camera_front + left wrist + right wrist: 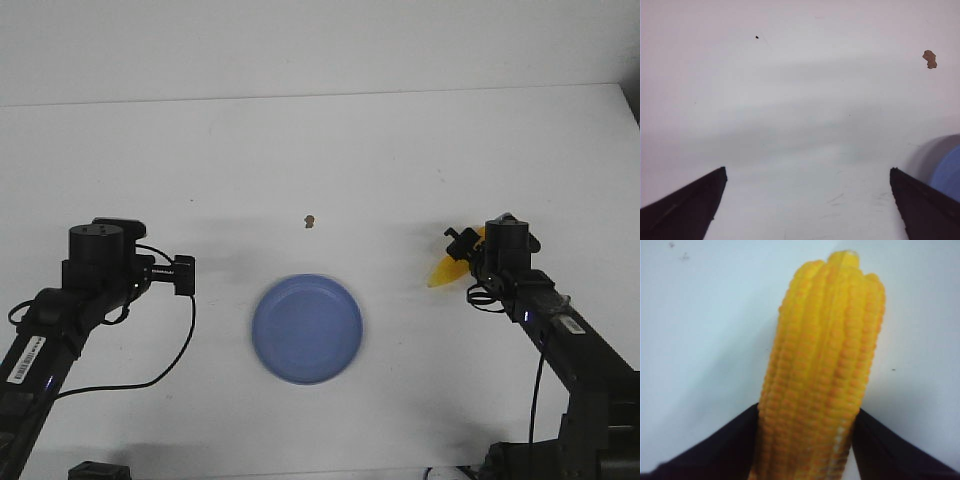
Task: Place corn on plate with both arms
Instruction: 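Lift the corn and carry it with the right gripper over the plate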
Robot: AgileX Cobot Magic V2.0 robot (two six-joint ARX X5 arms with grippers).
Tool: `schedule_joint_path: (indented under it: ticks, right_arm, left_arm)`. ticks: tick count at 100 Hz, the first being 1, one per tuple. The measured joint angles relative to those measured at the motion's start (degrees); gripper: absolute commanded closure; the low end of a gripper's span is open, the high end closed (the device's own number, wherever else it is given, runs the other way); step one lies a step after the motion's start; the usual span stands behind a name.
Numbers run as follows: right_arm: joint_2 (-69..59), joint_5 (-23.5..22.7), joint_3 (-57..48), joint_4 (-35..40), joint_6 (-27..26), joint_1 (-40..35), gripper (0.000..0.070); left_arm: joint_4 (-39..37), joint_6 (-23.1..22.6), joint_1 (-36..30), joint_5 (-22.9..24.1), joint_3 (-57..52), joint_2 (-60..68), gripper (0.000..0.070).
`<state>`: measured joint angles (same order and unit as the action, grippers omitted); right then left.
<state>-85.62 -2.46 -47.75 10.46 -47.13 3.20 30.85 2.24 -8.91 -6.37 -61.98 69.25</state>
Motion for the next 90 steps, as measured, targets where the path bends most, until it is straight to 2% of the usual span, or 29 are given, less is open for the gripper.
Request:
schedule_joint_path:
  ticks: [25,35,44,58,64,73,90]
  right_arm:
    - [5.75,-1.31,0.02,1.03,2.69,-0.15,0.0432]
    - [10.27,-3.78,0.02,1.14,4.07,-0.35,0.0432]
    - [14.29,-8.59,0.02,1.73,5.18,-0.98,0.0432]
    - [20.04,-19.28,0.02,1.99,6.8,-3.78,0.0432]
    - [21.62,-21.81,0.02,2.54,7.43,-5.84,0.0431]
    - [22.16,-22.25,0.0,4.52,8.41,-9.62,0.043]
    - [20.11,-19.12,0.0,7.28,9.7,-18.01,0.0429]
  left_arm:
    - [0.0,0.0,0.0,0.0,0.0,0.0,0.0]
    - [0.0,0.0,0.0,0.0,0.0,0.0,0.0]
    - [0.0,0.0,0.0,0.0,0.0,0.0,0.0]
    - [0.0,0.0,0.0,0.0,0.0,0.0,0.0]
    - [0.0,0.0,0.0,0.0,0.0,0.0,0.0]
    - [0.0,0.0,0.0,0.0,0.0,0.0,0.0]
    - [0.0,0.0,0.0,0.0,0.0,0.0,0.0]
